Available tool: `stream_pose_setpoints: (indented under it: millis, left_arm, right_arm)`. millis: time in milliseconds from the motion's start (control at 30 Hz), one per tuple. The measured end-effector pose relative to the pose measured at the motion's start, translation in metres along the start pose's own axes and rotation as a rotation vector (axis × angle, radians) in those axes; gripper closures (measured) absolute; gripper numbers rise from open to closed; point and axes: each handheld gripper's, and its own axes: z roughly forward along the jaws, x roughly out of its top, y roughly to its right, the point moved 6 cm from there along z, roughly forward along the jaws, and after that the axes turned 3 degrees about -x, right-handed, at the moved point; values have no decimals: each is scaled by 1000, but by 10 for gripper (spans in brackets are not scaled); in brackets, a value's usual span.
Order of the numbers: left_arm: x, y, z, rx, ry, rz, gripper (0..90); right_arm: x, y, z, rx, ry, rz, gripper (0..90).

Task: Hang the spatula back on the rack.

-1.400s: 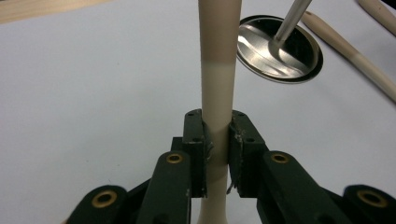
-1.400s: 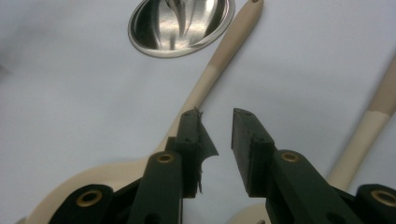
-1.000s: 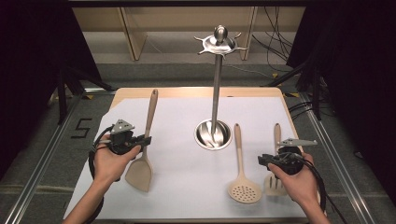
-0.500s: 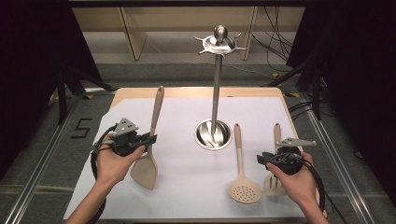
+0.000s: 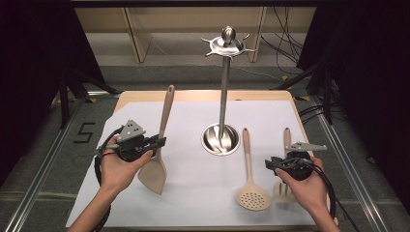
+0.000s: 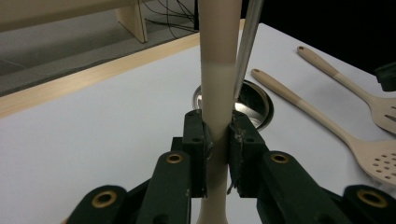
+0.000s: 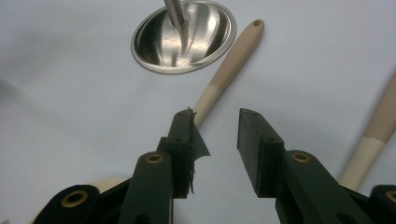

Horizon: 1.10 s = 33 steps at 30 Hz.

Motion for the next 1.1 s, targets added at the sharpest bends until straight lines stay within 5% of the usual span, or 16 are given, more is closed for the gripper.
stream_pose_setpoints:
  millis: [100,133,367,400,500,800,1100]
  left_arm:
    - [4,2,0,-9,7,7,777]
    - [6,3,1,-13,12,7,777]
    - [19,7,0,-35,34,18,778]
    - [21,7,-1,-31,35,25,777]
    - [28,7,0,-42,56,30,777]
    - [31,6,3,-54,72,48,778]
    - [41,13,8,-85,111,78,777]
  right_arm:
    - [0,-3,1,-4,-2,22,669]
    - [2,0,1,-1,10,-9,668]
    - [4,0,-1,-14,14,-16,668]
    - [3,-3,-2,-2,5,15,669]
    - [6,0,-1,0,24,-14,669]
    - [6,-4,1,21,27,-7,669]
    - [5,-4,0,-7,14,6,669]
